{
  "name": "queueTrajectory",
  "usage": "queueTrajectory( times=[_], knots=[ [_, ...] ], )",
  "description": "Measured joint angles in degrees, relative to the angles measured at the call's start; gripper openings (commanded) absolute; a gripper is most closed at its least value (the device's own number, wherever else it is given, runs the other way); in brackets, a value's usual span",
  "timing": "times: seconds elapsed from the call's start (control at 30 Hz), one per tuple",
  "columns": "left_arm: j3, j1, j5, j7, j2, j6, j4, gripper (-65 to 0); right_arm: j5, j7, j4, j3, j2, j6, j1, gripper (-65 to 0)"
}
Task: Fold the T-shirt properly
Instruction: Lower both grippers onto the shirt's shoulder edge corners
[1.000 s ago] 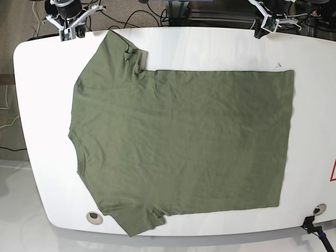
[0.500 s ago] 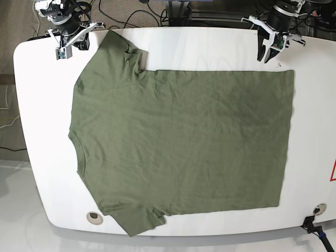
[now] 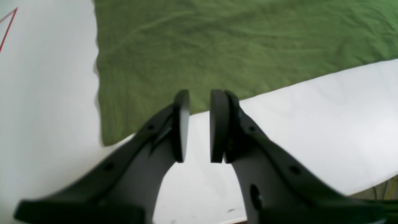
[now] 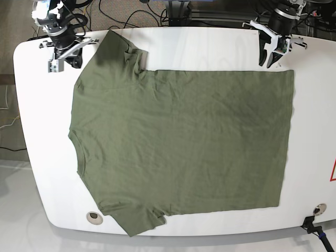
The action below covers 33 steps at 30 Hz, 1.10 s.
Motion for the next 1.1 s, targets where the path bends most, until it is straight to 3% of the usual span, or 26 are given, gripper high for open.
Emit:
queueTrajectory(
  times=[0.17,0.23,0.37,0.43,0.5,0.67,1.1],
  knots=[
    [-0.15,-0.15,-1.95,1.57,-0.15,-1.95,-0.2,-54.7,2.82,0.48,0.46,2.62,-0.17,7.26,-0.59,-54.4],
    [-0.37,-0.2,-2.6,2.08,-0.13,-3.1,-0.66,-54.8,5.4,0.0,0.44,2.6,-0.11,7.98,-0.79,-51.3],
    [-0.57,-0.66,-3.78,2.14,-0.13,-3.69,-0.85,-53.7,9.05,-0.61,0.39,2.62,-0.11,5.81,-0.76,-49.8],
    [-0.79,-1.05,-4.31,2.01,-0.15,-4.42,-1.03,-51.7,9.33,-0.74,-0.87,2.62,-0.17,3.98,-0.61,-44.8],
    [-0.72,-1.55,-4.37,3.48,0.0,-3.89,-1.03,-50.3,7.87,-0.79,-1.16,2.58,0.04,5.22,-0.13,-43.1],
    [-0.68,-2.84,-5.35,6.64,-0.17,-3.82,-1.33,-49.4,7.72,-2.23,-5.09,2.89,0.31,4.15,1.7,-39.7],
    [-0.68,-4.68,-6.49,6.88,-1.09,-3.43,-1.62,-50.6,11.08,-5.38,-17.64,4.35,0.35,4.24,7.63,-41.3]
  ],
)
